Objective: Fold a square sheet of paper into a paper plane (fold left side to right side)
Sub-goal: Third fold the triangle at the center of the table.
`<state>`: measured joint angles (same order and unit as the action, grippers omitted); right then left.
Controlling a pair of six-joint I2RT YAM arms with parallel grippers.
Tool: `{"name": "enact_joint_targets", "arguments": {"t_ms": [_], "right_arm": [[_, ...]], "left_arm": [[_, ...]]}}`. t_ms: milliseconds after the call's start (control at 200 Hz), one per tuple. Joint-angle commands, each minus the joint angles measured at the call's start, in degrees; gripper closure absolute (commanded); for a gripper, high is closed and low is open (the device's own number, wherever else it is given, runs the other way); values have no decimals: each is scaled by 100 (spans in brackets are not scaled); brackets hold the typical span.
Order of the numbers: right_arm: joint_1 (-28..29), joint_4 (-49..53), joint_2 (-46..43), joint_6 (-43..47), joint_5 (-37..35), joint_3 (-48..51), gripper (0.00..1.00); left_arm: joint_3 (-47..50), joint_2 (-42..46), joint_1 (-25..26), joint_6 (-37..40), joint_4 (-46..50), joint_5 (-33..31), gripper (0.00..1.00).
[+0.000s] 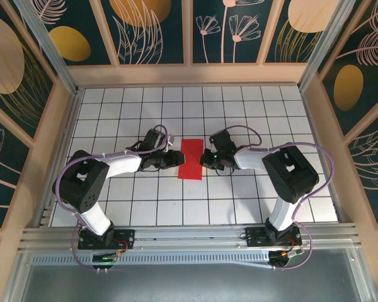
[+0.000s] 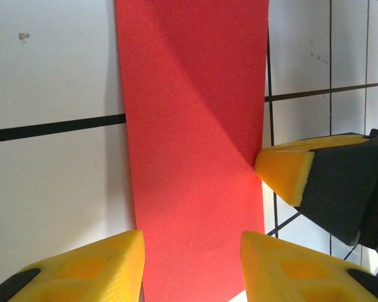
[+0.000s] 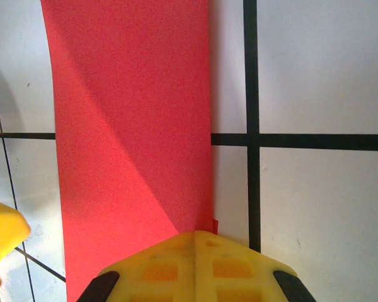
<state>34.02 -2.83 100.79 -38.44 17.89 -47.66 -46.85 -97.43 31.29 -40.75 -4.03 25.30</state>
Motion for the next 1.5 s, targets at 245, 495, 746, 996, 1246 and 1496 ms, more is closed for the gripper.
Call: {"name": "enact_joint_targets", "arguments": {"t_ms": [245,495,746,996,1246,1496], "right_arm": [[93,353,235,118,-216,-31,100],[99,359,250,128,-234,-28,100],[112,335,262,126,-217,-29,100],[113,345,268,150,-216,-42,100],[127,350,273,143,-225,-41,100],[129,415,229,188,-291,-46,100]], "left_arm": [[-205,-397,53,30,157,93,56],[-242,-496,70,28,96,164,61],[-267,-522,79,-96,-109,262,62],[-264,-445,79,-173,-201,153,61],[-285,-480,80,-290,-445,103,59],[-269,-464,79,-321,-336,1,70]]}}
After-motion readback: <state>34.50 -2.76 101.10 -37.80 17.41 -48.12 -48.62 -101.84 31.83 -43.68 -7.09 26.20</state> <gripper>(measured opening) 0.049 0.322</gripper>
